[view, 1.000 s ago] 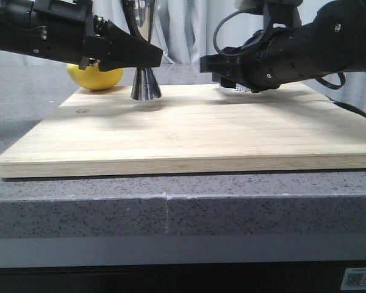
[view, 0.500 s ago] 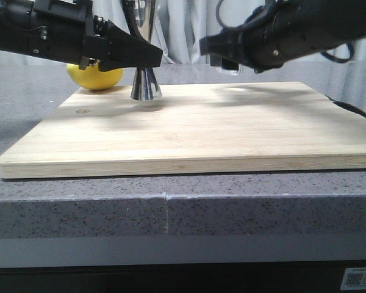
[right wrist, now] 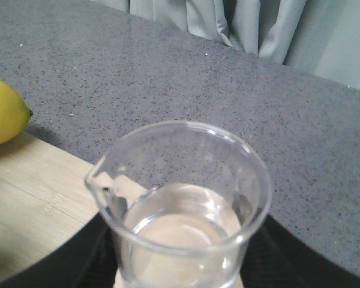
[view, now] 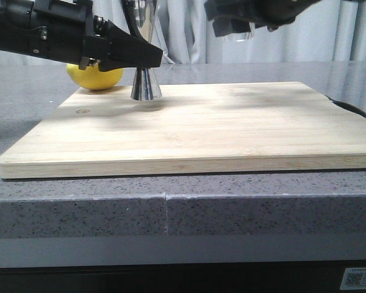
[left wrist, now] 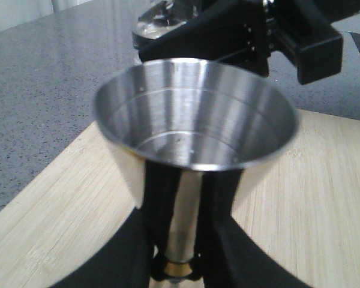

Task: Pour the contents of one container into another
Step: 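Lift the beaker with the right gripper toward the jigger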

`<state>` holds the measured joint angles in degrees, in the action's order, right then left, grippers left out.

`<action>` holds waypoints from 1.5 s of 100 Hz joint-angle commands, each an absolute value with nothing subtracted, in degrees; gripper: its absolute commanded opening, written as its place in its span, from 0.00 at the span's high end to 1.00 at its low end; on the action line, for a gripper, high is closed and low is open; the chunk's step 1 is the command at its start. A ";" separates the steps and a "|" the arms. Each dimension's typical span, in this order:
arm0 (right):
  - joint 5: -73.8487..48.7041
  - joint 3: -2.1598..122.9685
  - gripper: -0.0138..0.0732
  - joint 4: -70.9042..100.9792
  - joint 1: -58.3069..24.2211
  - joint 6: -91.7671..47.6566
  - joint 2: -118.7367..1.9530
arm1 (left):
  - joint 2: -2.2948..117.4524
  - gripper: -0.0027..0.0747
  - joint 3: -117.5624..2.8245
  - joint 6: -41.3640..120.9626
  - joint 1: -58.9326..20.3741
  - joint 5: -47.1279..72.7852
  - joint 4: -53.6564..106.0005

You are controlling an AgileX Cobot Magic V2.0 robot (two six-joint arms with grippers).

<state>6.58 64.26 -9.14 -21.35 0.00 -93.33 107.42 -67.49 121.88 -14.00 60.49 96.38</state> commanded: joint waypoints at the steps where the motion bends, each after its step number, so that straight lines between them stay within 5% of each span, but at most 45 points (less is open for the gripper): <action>1: 7.67 67.88 0.54 -12.09 -22.37 -0.72 -90.01 | 104.82 0.96 -69.16 122.03 -13.81 64.30 100.62; 64: -3.08 74.63 0.54 -20.68 -27.67 -0.72 -89.91 | 104.82 0.96 -69.16 122.03 -16.76 64.39 100.62; 150: -7.46 68.72 0.54 -21.86 -26.56 -0.72 -79.86 | 104.82 0.96 -69.16 121.79 -21.77 63.30 104.62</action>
<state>-11.36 67.25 -20.55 -27.01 -0.38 -82.58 107.42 -67.49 121.88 -20.55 60.49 100.34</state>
